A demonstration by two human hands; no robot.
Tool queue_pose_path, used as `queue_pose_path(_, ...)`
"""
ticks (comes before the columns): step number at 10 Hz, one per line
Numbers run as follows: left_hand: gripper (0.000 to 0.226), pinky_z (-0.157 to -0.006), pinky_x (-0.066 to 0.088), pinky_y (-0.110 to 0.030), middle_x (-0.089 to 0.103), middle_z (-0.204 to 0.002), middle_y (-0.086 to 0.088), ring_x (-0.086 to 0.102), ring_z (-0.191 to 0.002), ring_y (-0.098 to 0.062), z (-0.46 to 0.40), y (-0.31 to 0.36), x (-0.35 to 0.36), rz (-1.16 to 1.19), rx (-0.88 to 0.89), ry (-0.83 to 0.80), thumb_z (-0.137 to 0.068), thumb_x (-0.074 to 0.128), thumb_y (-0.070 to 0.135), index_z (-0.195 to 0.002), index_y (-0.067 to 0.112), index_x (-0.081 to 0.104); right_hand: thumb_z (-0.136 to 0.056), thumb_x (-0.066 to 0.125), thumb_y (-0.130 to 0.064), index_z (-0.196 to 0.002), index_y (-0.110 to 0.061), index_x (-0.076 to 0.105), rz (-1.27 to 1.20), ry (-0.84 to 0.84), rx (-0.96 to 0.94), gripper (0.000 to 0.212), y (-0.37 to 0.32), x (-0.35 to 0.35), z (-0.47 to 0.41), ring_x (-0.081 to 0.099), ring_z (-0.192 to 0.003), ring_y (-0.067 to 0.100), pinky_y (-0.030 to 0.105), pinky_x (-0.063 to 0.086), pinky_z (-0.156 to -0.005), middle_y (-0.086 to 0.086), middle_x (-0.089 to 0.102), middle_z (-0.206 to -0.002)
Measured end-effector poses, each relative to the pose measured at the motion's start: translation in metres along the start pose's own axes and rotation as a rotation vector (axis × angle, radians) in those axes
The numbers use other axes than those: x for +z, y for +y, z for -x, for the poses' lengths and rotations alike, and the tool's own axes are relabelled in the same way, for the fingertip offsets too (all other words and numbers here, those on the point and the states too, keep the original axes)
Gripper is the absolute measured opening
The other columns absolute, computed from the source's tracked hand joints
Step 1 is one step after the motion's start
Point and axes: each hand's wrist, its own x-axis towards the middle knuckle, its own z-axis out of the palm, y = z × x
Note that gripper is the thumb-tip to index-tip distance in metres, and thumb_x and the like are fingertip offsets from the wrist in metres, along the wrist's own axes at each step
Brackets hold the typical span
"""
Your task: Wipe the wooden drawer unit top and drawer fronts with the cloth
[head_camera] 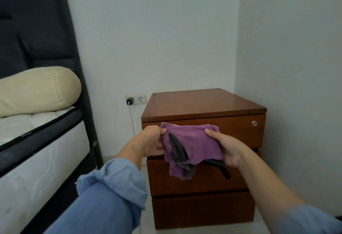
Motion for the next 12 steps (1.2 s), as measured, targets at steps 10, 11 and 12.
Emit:
queue_pose_path(10,0.024,-0.069,0.053,-0.031,0.060,-0.103,-0.008,0.063,-0.080,-0.022,-0.182,0.125,0.152,-0.269,0.644,-0.021,-0.095,0.047,0.006,-0.078,0.024,0.048,-0.083,0.050,0.013,-0.100,0.002,0.067,0.737,0.522,-0.409,0.026,-0.192,-0.133,-0.162,0.062,-0.084,0.035,0.033,0.052,-0.075,0.028,0.067,-0.096)
queue_pose_path(11,0.009,-0.091,0.050,-0.040,0.054,-0.117,0.000,0.057,-0.103,-0.023,-0.162,0.090,0.159,-0.986,0.811,-0.021,-0.089,0.056,0.027,-0.097,0.031,0.058,-0.083,0.039,0.010,-0.099,-0.023,0.070,0.998,0.678,-0.347,0.048,-0.167,-0.166,-0.154,0.054,-0.116,0.030,0.032,0.044,-0.091,0.015,0.055,-0.134)
queue_pose_path(12,0.018,-0.084,0.049,-0.032,0.043,-0.115,0.012,0.050,-0.100,-0.009,-0.125,0.053,0.154,-1.034,1.100,0.104,-0.089,0.052,0.027,-0.106,0.033,0.053,-0.077,0.039,0.008,-0.096,-0.038,0.063,1.019,0.863,-0.493,0.055,-0.166,-0.182,-0.122,0.060,-0.087,0.029,0.034,0.051,-0.075,0.008,0.057,-0.133)
